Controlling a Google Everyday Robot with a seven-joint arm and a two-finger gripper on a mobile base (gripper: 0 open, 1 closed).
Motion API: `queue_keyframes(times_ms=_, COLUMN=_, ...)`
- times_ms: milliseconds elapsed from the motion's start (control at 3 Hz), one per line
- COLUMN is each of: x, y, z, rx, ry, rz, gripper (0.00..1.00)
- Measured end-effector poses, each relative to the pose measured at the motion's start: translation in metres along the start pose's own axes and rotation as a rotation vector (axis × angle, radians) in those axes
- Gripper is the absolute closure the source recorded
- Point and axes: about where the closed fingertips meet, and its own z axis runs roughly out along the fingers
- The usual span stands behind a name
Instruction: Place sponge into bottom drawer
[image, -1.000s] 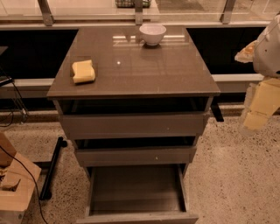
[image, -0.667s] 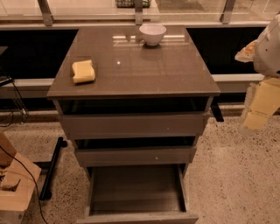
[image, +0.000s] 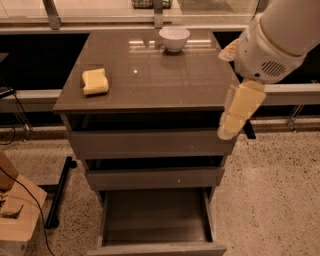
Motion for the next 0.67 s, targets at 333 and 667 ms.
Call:
queue_keyframes(times_ms=333, x=-0.0598, y=-0.0190, z=0.0338, rx=0.001, ry=-0.123, rz=0.006, gripper=0.00)
queue_keyframes(times_ms=667, x=-0.0582, y=-0.0193, z=0.0308, rx=0.011, ry=-0.120, rz=0.006, gripper=0.00)
